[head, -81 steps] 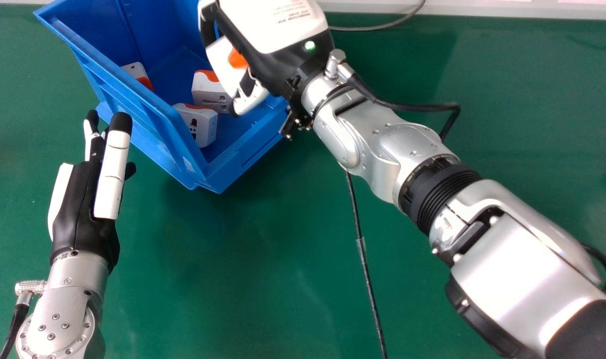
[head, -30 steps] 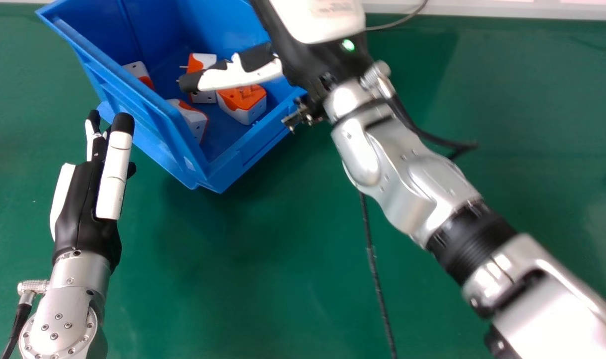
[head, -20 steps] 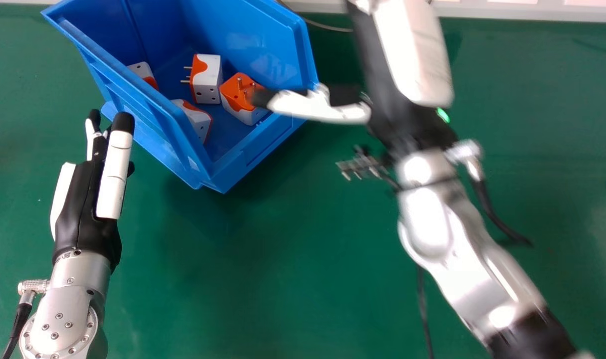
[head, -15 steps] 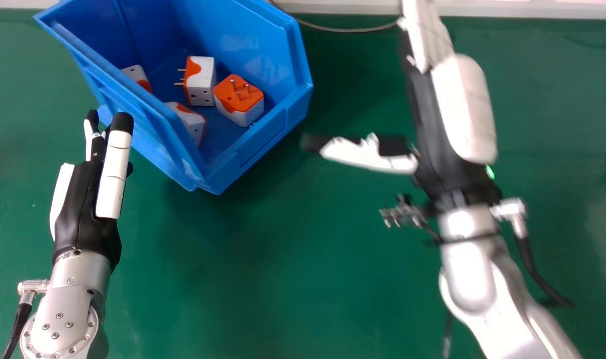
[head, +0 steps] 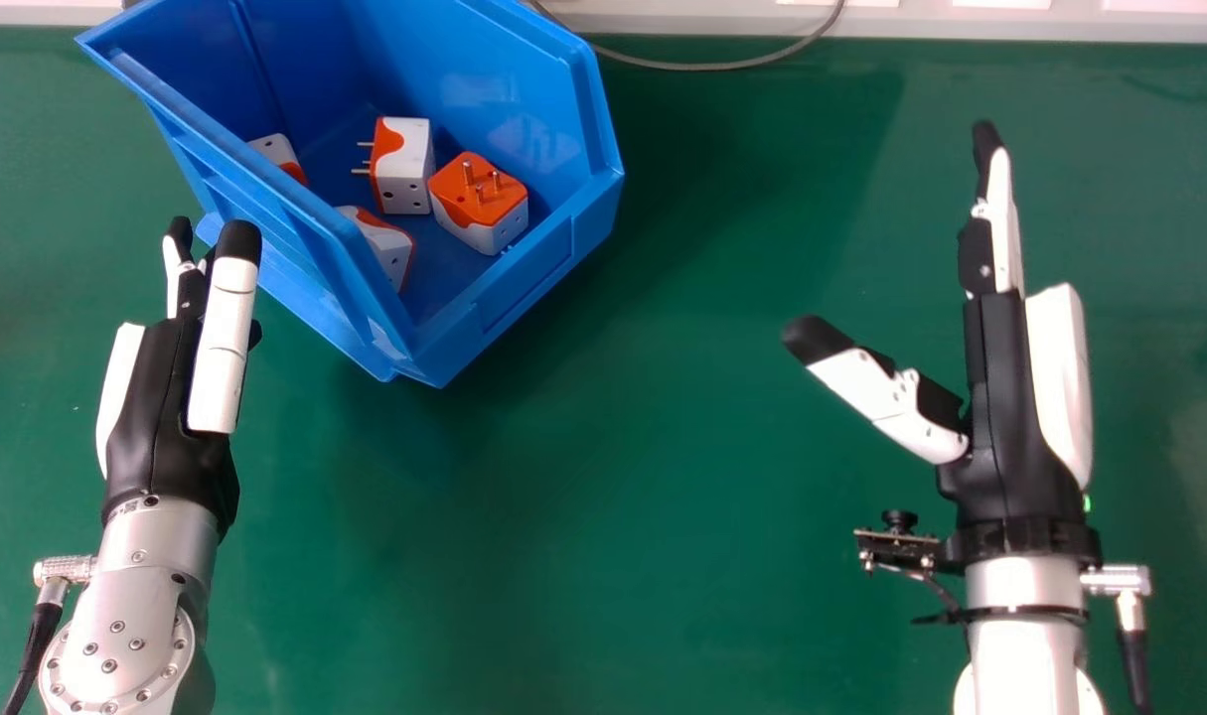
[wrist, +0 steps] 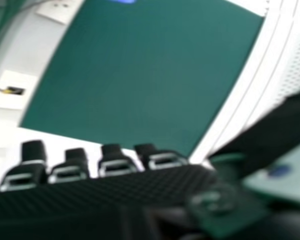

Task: Pick all objects and put in blue box

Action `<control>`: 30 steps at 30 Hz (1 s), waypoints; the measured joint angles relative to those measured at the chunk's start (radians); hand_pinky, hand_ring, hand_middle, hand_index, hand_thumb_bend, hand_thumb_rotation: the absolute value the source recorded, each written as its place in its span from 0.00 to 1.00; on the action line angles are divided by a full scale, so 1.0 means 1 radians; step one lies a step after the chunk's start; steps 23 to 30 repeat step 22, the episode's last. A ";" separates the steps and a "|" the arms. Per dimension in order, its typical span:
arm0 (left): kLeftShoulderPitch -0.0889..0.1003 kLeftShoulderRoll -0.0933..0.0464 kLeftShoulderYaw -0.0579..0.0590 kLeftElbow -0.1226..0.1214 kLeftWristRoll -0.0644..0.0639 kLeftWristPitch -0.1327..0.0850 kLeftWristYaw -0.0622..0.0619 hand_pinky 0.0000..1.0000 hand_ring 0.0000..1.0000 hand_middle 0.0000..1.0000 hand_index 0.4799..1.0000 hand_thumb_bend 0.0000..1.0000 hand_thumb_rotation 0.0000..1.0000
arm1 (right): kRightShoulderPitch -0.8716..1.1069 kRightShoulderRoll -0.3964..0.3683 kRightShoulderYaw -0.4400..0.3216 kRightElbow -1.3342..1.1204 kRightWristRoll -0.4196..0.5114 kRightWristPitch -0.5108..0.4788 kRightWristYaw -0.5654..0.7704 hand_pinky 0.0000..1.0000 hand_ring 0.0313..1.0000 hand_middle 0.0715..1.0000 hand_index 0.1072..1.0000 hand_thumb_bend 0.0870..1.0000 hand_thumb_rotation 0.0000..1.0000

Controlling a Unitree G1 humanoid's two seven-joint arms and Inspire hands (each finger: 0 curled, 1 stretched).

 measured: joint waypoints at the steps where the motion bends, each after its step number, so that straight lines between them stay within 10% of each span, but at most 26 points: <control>1: 0.000 0.000 0.003 0.000 0.000 0.000 0.001 0.93 0.98 1.00 1.00 0.79 1.00 | 0.001 0.005 -0.005 0.015 0.007 -0.010 0.000 0.88 0.99 1.00 1.00 0.86 1.00; 30: 0.001 0.001 0.027 0.000 -0.002 0.000 -0.001 0.93 0.98 1.00 1.00 0.81 0.99 | -0.058 0.052 -0.048 0.228 0.024 -0.164 -0.002 0.89 0.99 1.00 1.00 0.86 1.00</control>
